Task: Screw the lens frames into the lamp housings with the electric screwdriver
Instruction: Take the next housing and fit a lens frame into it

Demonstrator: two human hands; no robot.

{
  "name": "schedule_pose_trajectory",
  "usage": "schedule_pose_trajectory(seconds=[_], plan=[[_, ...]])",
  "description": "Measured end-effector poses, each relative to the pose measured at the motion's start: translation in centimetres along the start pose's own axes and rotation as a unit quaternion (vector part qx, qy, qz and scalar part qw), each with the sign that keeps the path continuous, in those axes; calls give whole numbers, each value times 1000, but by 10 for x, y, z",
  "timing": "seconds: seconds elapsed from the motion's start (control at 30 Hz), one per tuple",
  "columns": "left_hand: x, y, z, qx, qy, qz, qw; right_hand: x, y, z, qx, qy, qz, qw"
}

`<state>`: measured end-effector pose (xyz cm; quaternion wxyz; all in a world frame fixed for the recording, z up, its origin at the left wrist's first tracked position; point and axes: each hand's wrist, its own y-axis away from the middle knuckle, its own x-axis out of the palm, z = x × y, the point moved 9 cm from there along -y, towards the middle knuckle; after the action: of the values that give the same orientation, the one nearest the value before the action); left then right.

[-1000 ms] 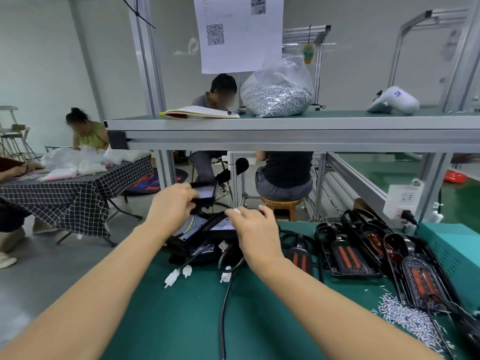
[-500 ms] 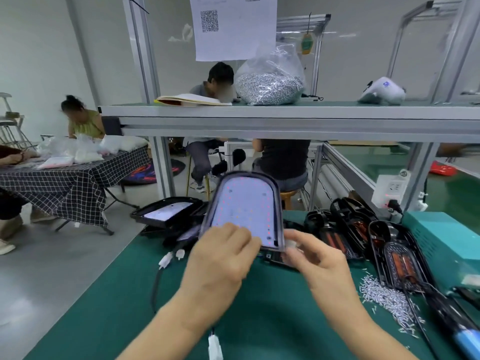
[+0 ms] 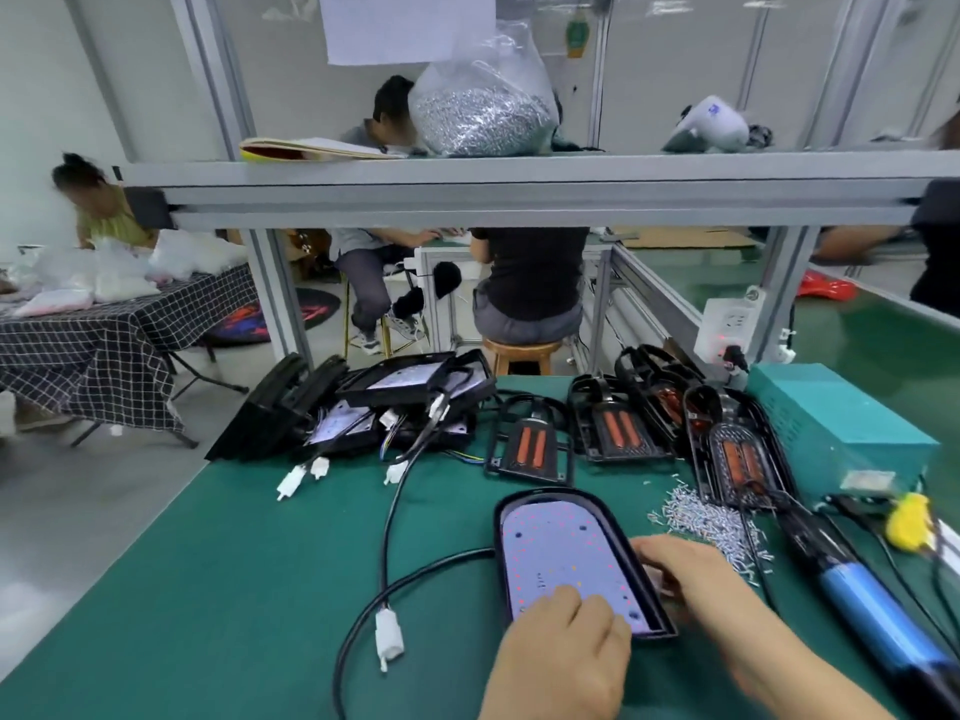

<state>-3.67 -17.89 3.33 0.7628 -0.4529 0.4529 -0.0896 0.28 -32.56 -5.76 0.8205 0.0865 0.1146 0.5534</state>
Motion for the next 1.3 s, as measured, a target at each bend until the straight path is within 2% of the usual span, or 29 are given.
schedule_pose_trajectory(seconds=[0.07, 0.17, 0.27, 0.43, 0.5, 0.6, 0.67, 0.73, 0.8, 0.9, 0.97, 1.03, 1.1, 1.17, 1.23, 1.3], plan=[[7, 2, -3, -15, 1, 27, 1000, 0, -3, 3, -14, 56, 15, 998], [16, 3, -5, -17, 8, 60, 998, 1, -2, 13, -51, 77, 7, 996], [16, 0, -3, -6, 30, 78, 996, 10, 2, 23, -88, 125, 34, 988], [18, 4, 8, 4, 208, 150, 967, 16, 1, 28, -89, 194, 89, 973], [28, 9, 15, -2, 233, 219, 948, 21, 2, 33, -101, 206, 100, 968], [43, 15, 22, -32, 164, 336, 927, 27, 0, 36, -118, 248, 104, 956], [52, 19, 20, -44, 166, 380, 909, 28, -3, 37, -127, 287, 104, 944], [58, 17, 16, -40, 182, 364, 912, 26, -6, 38, -135, 303, 96, 939], [62, 18, 10, -29, 142, 354, 924, 24, -8, 37, -132, 283, 89, 946], [58, 15, 4, -76, 182, 373, 907, 23, -13, 36, -124, 296, 99, 942], [56, 17, 6, -83, 188, 354, 912, 19, -21, 37, -126, 318, 82, 936], [55, 22, 16, -137, 270, 300, 905, 3, -36, 40, -93, 243, 17, 965], [45, 22, 41, -227, 369, 222, 873, -10, -54, 35, -21, 84, -37, 996], [32, 23, 67, -288, 428, 150, 843, -15, -72, 30, 33, -29, -71, 997], [26, 25, 77, -289, 427, 144, 845, -18, -88, 28, 68, -109, -95, 987], [27, 29, 78, -258, 404, 178, 859, -14, -101, 26, 101, -181, -107, 972]])
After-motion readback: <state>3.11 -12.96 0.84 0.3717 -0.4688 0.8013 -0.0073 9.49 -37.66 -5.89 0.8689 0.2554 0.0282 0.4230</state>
